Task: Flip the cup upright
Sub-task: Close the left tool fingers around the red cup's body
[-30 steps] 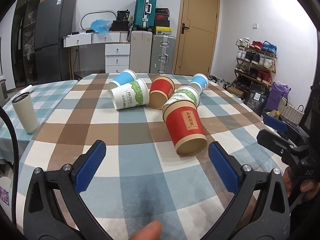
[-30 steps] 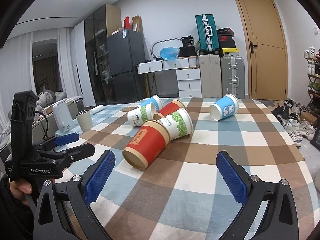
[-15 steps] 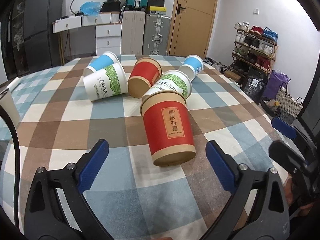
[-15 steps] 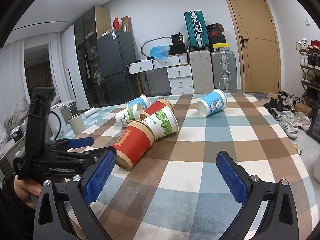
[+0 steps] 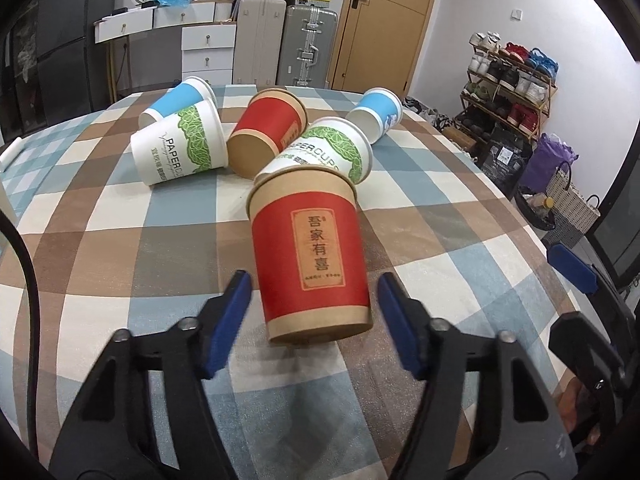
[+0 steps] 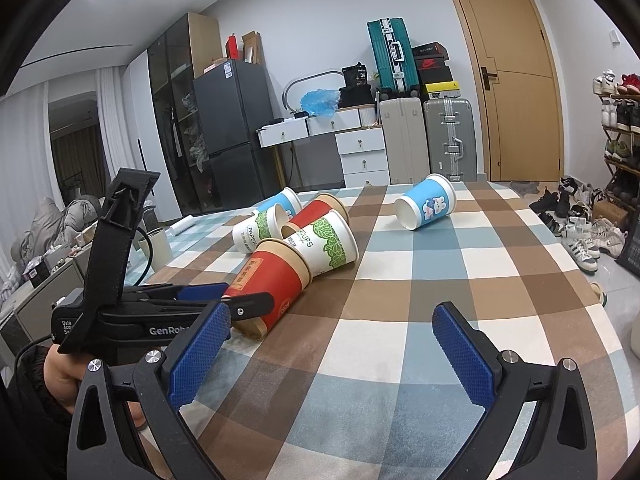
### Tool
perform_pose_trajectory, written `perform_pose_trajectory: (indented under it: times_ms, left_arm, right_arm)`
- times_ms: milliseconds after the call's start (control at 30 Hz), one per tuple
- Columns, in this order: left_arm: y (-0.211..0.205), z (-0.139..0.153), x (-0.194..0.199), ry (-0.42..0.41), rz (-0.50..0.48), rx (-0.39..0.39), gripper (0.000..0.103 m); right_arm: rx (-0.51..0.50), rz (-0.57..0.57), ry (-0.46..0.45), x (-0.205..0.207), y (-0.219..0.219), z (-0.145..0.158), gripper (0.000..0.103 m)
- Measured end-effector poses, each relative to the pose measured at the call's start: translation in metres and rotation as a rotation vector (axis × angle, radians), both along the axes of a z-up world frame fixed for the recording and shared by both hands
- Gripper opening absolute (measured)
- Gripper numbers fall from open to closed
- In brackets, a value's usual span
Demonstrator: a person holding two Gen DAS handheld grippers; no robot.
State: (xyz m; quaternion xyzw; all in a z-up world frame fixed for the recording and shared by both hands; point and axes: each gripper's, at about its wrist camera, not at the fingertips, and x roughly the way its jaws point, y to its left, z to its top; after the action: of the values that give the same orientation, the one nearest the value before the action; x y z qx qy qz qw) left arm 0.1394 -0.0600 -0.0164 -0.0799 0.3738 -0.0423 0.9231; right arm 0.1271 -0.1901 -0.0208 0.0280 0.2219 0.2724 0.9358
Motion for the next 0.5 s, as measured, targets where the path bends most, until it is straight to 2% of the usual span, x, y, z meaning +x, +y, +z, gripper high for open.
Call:
perform_pose_trajectory:
  times_ms: [500]
  left_arm:
    - [0.014,0.013,-0.033,-0.049,0.035,-0.030,0.053]
  right_arm:
    - [-0.007,0.006,-0.007,-0.001,0.005,0.000,0.103]
